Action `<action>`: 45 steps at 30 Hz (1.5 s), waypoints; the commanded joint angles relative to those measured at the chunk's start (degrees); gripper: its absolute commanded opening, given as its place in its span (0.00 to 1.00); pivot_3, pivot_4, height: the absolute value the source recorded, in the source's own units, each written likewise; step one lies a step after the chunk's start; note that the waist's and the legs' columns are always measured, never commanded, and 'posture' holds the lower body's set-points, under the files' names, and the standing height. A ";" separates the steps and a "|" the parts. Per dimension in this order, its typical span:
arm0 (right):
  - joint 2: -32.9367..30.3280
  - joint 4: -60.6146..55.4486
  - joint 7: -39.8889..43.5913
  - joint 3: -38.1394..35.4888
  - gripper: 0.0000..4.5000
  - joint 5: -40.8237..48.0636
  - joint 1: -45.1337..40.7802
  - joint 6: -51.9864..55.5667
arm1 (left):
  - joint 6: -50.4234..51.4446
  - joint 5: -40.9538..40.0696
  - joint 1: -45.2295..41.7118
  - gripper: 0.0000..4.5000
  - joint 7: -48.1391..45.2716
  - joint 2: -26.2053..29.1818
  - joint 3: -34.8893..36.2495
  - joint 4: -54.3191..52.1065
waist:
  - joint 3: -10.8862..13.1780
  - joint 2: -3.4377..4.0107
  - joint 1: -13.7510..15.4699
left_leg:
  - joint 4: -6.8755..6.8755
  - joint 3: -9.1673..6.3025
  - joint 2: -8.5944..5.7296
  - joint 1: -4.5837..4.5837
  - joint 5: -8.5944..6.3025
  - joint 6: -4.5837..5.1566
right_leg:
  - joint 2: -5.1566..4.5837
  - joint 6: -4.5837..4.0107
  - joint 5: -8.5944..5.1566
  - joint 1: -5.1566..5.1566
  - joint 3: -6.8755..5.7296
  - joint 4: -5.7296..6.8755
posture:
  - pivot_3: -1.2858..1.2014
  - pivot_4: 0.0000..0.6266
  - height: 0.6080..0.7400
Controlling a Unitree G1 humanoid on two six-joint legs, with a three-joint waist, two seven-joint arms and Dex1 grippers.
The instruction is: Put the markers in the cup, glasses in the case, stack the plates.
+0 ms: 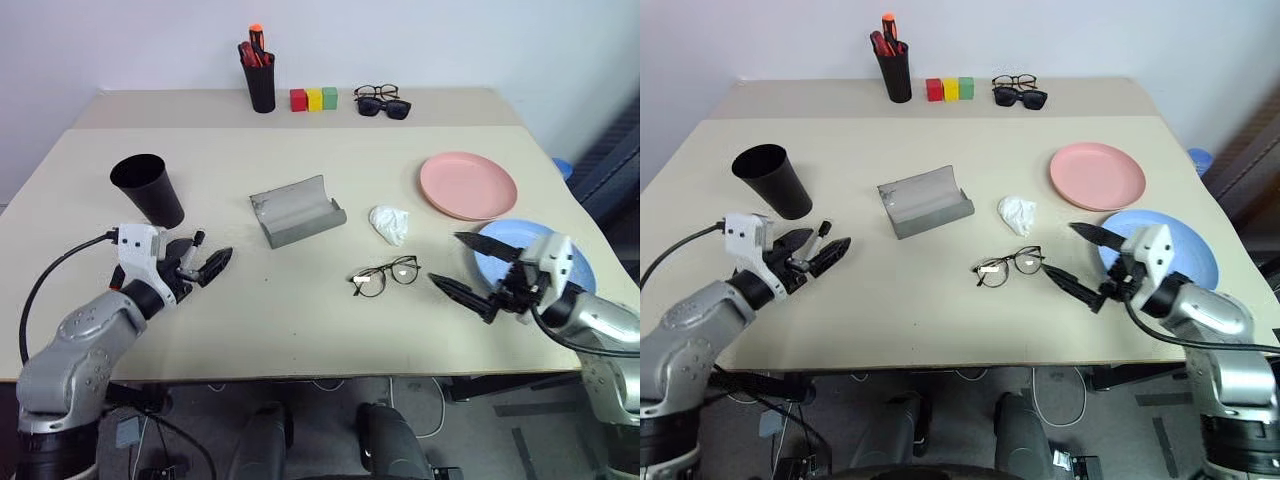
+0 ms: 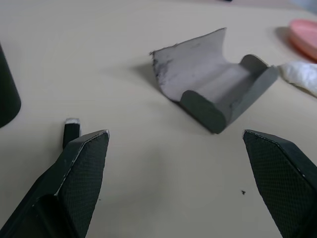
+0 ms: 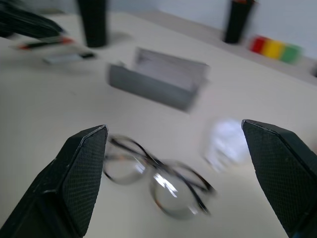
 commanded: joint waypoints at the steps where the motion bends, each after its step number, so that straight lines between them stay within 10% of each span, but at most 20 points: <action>1: 1.63 -1.27 1.62 4.17 0.98 0.94 -3.67 -0.06 | 6.83 -0.76 -6.34 0.99 2.36 3.33 0.74 2.71 | 0.00 0.00 0.08 | 0.00 0.00 0.00 -0.02 0.00 0.00 | 0.01 0.00 0.00 -0.04 0.00 0.01 | 0.52 0.24 1.00; 28: 3.33 1.18 3.69 10.97 0.98 -3.11 -12.05 -2.16 | 20.51 17.43 -37.59 0.99 0.23 4.50 -17.19 43.23 | 0.11 -0.18 0.02 | -0.01 -0.03 -0.03 -0.04 0.10 -0.15 | 0.08 0.33 0.15 -0.13 0.00 0.22 | 0.52 0.24 1.00; 38: 3.47 2.24 3.58 10.71 1.00 -3.95 -11.25 -3.57 | 22.27 20.02 -37.93 0.05 -2.05 2.72 -17.42 43.95 | 0.09 -0.17 0.23 | 0.00 -0.02 -0.06 0.16 0.11 -0.18 | 0.01 0.23 0.05 -0.03 0.02 0.38 | 0.52 0.24 1.00; 45: 3.90 4.12 3.80 11.30 1.00 -4.73 -11.27 -4.94 | 19.54 14.59 -29.47 0.01 -7.14 2.99 -12.73 21.16 | 0.12 -0.21 0.00 | -0.02 -0.01 -0.06 0.14 0.11 -0.19 | -0.01 0.22 0.04 -0.06 0.04 0.39 | 0.52 0.24 1.00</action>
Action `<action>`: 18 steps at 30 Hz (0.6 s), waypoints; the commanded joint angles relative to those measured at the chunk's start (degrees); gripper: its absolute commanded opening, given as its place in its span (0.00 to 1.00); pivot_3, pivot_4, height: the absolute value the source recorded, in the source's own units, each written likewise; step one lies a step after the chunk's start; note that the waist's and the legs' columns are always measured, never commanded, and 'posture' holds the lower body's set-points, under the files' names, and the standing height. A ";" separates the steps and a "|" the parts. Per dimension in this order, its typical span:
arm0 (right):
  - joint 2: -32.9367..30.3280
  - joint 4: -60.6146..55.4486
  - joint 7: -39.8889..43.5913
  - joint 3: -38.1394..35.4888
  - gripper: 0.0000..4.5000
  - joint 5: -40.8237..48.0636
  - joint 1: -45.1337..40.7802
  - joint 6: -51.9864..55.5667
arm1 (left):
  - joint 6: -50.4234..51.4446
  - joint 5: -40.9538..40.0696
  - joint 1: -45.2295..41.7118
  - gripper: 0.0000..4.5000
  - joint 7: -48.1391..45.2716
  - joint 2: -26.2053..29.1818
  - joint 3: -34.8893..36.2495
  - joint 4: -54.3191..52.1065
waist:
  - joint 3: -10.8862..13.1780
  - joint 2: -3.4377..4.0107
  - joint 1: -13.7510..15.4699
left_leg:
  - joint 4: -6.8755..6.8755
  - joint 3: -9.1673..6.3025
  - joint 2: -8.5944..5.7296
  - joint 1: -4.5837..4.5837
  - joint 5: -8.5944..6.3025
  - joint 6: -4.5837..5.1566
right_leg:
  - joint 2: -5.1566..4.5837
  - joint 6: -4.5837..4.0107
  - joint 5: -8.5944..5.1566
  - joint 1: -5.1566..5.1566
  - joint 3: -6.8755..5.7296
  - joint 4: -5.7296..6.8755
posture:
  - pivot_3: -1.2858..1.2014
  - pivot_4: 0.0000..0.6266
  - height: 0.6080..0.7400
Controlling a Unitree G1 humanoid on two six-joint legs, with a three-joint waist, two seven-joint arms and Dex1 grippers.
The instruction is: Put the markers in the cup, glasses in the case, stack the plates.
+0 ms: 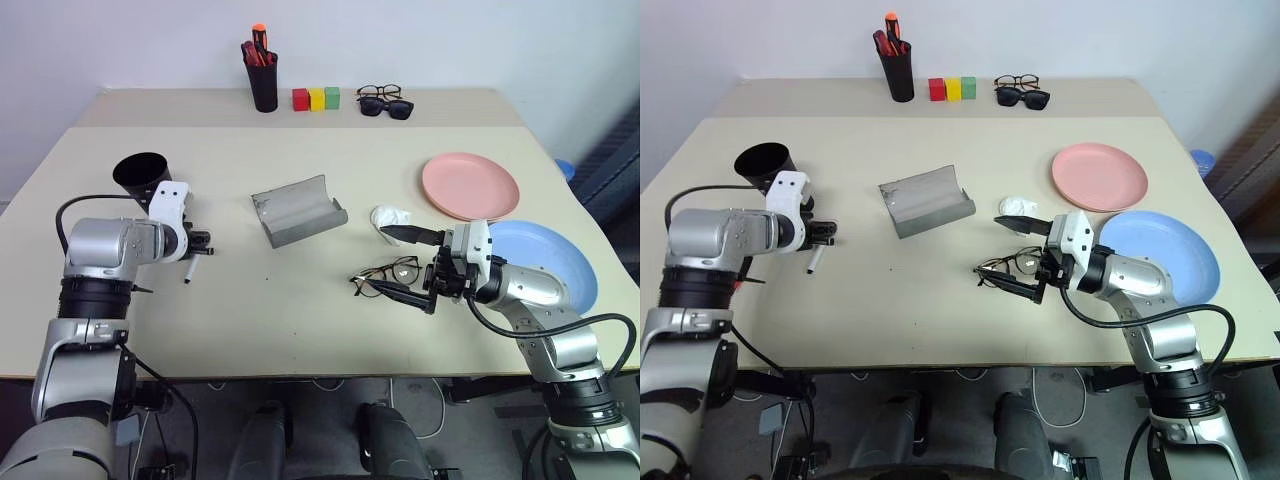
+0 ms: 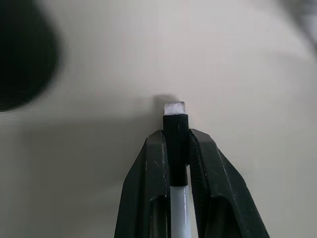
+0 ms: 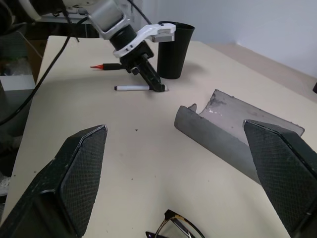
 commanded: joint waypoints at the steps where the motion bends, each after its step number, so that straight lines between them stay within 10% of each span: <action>1: 0.28 0.51 -0.13 -0.59 1.00 -0.44 -0.74 -1.47 | -6.26 -0.66 4.74 0.01 -1.58 1.58 1.44 -18.88 | 0.04 -0.07 -0.01 | 0.00 0.00 0.00 -0.05 0.01 -0.01 | 0.00 -0.01 0.00 -0.05 0.01 0.02 | 0.52 0.24 1.00; 7: 1.76 3.30 -0.74 0.13 1.00 -1.55 -3.42 -2.30 | -29.83 2.16 7.29 0.01 2.20 -3.91 7.08 -30.38 | 0.04 -0.05 0.11 | 0.01 0.02 0.01 -0.10 0.04 -0.08 | -0.03 -0.08 0.00 -0.15 0.03 0.06 | 0.52 0.24 1.00; 18: 4.89 8.48 -0.68 1.91 1.00 -3.56 -8.26 -4.56 | -65.95 25.90 -8.63 0.01 29.04 -5.79 8.72 5.81 | 0.06 -0.11 0.08 | 0.06 0.04 -0.03 -0.07 0.06 -0.05 | 0.02 0.21 0.11 -0.09 0.03 0.11 | 0.52 0.24 1.00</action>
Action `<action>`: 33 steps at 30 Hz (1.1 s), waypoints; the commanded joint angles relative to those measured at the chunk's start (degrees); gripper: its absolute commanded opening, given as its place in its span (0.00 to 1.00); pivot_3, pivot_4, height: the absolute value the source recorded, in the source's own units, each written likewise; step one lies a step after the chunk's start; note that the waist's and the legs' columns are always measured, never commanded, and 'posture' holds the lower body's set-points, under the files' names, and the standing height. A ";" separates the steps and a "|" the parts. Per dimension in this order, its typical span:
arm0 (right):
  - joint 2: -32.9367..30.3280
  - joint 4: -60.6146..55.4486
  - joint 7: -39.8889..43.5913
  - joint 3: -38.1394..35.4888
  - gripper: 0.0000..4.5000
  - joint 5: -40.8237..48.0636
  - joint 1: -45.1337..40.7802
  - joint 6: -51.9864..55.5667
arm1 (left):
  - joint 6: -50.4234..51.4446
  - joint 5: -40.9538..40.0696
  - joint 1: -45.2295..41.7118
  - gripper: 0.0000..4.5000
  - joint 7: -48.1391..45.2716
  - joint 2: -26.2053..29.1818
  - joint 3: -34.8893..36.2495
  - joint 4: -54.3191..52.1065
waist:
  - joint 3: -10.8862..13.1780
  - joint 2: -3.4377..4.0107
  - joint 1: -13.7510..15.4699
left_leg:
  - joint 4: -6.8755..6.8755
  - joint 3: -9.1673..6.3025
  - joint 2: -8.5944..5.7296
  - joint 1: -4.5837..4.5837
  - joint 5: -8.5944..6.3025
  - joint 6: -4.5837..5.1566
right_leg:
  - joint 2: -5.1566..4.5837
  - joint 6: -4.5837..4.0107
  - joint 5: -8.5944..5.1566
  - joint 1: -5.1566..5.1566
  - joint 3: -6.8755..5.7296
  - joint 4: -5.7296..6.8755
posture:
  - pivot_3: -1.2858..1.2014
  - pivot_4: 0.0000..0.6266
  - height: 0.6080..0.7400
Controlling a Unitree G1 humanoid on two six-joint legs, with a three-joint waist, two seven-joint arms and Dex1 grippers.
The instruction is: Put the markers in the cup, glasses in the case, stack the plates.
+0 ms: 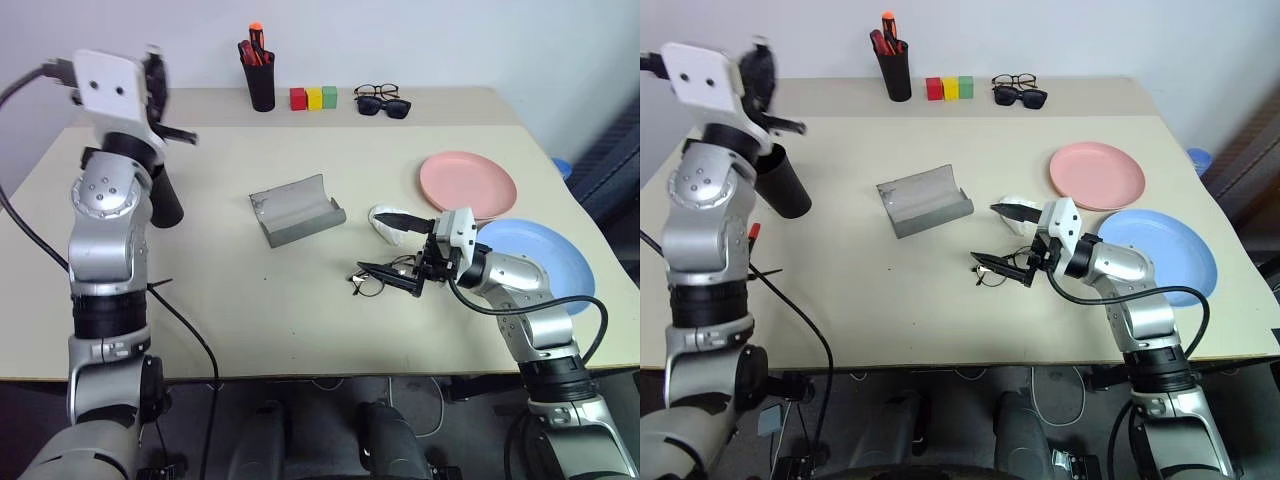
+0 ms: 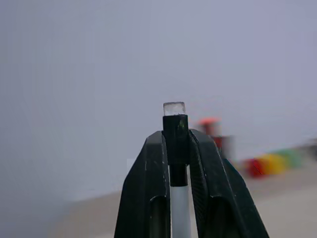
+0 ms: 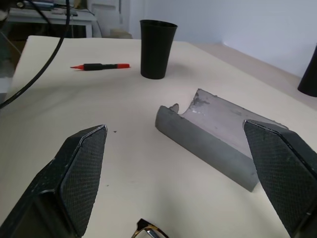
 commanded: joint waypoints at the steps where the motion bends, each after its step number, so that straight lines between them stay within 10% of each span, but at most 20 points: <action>1: 0.95 -0.32 -0.04 0.07 1.00 -0.28 -1.57 -1.80 | -7.58 5.05 -4.27 0.01 8.12 0.68 1.01 11.18 | 0.00 -0.01 0.03 | 0.01 -0.01 0.00 -0.01 0.00 0.00 | 0.00 0.03 0.01 -0.01 0.00 0.02 | 0.52 0.24 1.00; 16: 1.04 -2.29 -1.15 -0.23 1.00 -0.34 0.85 -2.10 | -18.52 8.28 -2.65 0.01 15.12 -0.75 -0.39 27.87 | 0.01 -0.03 0.00 | 0.03 0.00 -0.01 -0.01 0.00 -0.02 | 0.00 0.24 0.11 -0.03 -0.01 0.11 | 0.52 0.24 1.00; 24: 0.87 -1.61 -1.20 -0.36 1.00 -0.44 1.21 -2.56 | -18.27 3.98 1.22 0.85 10.19 -3.74 0.37 21.86 | 0.01 -0.03 0.00 | 0.03 0.00 -0.01 -0.01 0.01 -0.02 | 0.00 0.24 0.11 -0.03 -0.01 0.11 | 0.52 0.24 1.00; 33: 1.37 -0.81 -0.69 0.66 1.00 -0.32 0.09 -1.84 | 21.46 -36.17 19.24 0.85 -8.97 -0.19 10.73 -24.08 | 0.02 -0.01 -0.98 | 0.01 -0.02 0.05 0.07 0.00 -0.03 | 0.01 0.21 0.10 -0.06 0.01 0.22 | 0.52 0.24 1.00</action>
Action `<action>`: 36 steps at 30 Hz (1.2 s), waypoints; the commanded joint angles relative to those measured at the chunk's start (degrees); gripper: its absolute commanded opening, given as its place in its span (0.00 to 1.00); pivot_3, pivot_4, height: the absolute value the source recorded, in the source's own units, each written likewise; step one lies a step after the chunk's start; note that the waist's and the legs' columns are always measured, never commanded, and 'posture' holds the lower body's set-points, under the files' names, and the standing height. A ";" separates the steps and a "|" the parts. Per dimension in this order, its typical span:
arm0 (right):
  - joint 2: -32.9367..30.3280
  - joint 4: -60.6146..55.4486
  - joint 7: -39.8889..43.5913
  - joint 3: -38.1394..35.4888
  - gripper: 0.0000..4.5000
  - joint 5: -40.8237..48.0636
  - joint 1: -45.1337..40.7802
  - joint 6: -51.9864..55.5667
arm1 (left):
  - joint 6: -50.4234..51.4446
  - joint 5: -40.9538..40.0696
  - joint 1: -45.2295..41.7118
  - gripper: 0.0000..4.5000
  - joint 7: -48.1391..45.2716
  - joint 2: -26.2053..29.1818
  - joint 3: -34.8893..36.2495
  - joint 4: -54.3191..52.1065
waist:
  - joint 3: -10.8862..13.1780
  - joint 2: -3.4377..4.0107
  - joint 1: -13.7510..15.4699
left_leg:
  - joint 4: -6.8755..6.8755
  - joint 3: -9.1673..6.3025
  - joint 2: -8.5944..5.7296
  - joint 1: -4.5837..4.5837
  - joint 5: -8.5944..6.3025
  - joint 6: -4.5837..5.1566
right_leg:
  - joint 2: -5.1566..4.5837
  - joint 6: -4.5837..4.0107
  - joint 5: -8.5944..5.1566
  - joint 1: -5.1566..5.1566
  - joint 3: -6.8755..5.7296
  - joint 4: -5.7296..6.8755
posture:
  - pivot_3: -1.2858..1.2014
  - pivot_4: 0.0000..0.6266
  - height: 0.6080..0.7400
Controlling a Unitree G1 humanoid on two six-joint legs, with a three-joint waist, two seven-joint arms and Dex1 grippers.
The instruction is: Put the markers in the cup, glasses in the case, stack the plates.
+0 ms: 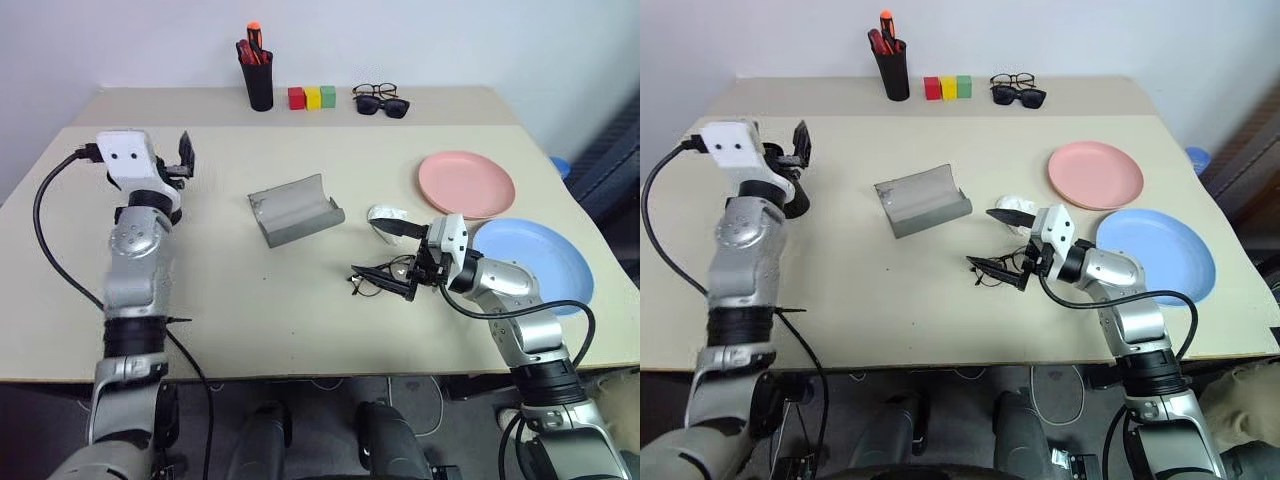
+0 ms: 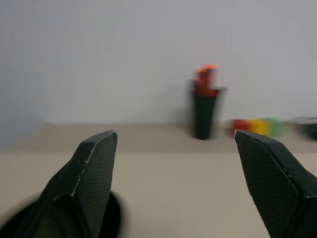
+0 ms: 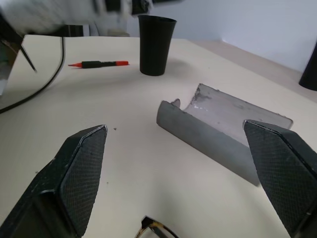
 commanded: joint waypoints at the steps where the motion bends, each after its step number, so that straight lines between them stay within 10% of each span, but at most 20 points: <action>1: 0.30 -0.50 0.65 -0.34 1.00 0.71 -1.44 -0.48 | 14.29 -15.12 6.84 0.85 -5.10 6.64 9.28 -13.59 | 0.00 0.01 -0.53 | -0.05 0.01 0.01 0.07 0.00 0.00 | 0.00 -0.02 -0.01 0.01 0.02 0.02 | 0.52 0.24 1.00; 10: 2.01 2.83 2.60 0.74 1.00 0.29 -3.48 -2.03 | 45.45 -21.09 8.59 0.85 2.64 21.46 16.97 -6.78 | -0.01 -0.04 0.16 | -0.02 -0.02 0.03 0.21 0.00 0.00 | 0.04 -0.28 -0.17 0.18 0.02 -0.03 | 0.52 0.24 1.00; 18: 3.82 6.33 3.81 1.77 1.00 -0.45 -5.98 -3.48 | 52.24 -9.76 2.55 0.85 -3.23 33.75 3.68 14.41 | 0.00 -0.05 0.44 | -0.17 0.02 0.02 0.17 0.00 -0.02 | 0.06 -0.30 -0.17 0.03 0.02 -0.03 | 0.52 0.24 1.00; 35: 3.12 1.00 0.98 0.91 1.00 -0.52 -4.86 -0.37 | 41.79 11.23 -22.10 0.85 -18.40 25.84 -18.62 50.68 | -0.01 -0.06 0.50 | -0.23 0.03 0.02 0.07 0.04 -0.10 | 0.05 -0.22 -0.14 -0.06 0.01 -0.03 | 0.52 0.24 1.00; 36: 3.09 0.80 0.84 0.93 1.00 -0.53 -4.80 -0.26 | 41.47 12.26 -22.28 0.73 -18.89 25.48 -19.17 51.67 | -0.02 -0.05 0.50 | -0.23 0.04 0.02 0.07 0.04 -0.10 | 0.05 -0.21 -0.14 -0.06 0.01 -0.03 | 0.52 0.24 1.00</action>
